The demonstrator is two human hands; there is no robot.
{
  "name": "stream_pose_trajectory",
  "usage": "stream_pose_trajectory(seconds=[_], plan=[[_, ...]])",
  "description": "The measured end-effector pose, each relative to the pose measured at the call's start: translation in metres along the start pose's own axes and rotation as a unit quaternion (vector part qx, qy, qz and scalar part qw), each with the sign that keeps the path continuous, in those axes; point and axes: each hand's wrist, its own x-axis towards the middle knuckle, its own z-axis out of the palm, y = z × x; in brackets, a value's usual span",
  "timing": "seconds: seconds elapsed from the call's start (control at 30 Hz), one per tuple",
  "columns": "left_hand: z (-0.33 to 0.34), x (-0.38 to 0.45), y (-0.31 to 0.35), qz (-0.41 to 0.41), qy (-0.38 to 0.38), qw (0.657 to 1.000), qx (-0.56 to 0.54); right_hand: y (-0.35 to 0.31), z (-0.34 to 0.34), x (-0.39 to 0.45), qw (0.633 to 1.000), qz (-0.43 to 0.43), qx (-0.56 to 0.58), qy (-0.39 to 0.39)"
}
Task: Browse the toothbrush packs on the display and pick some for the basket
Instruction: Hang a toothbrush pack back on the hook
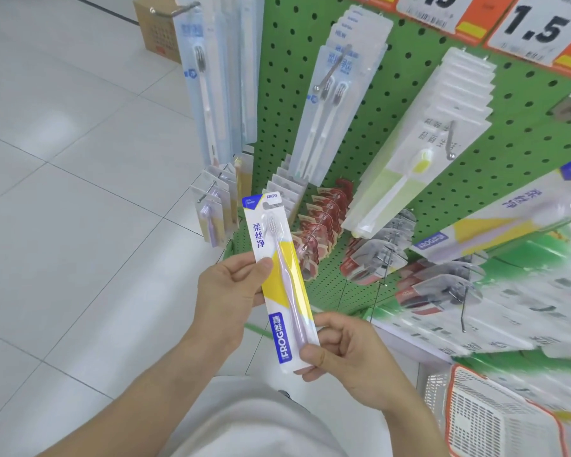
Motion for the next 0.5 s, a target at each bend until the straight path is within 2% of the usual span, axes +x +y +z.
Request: stream_pose_trajectory(seconds=[0.2,0.5], plan=[[0.007,-0.004,-0.003,0.012,-0.016,0.999,0.036,-0.001,-0.005,-0.007,0.999,-0.024,-0.023,-0.002],[0.018,-0.006,-0.007,0.037,-0.049,0.991,0.119,-0.007,-0.008,-0.006,0.993,-0.079,-0.007,0.087]])
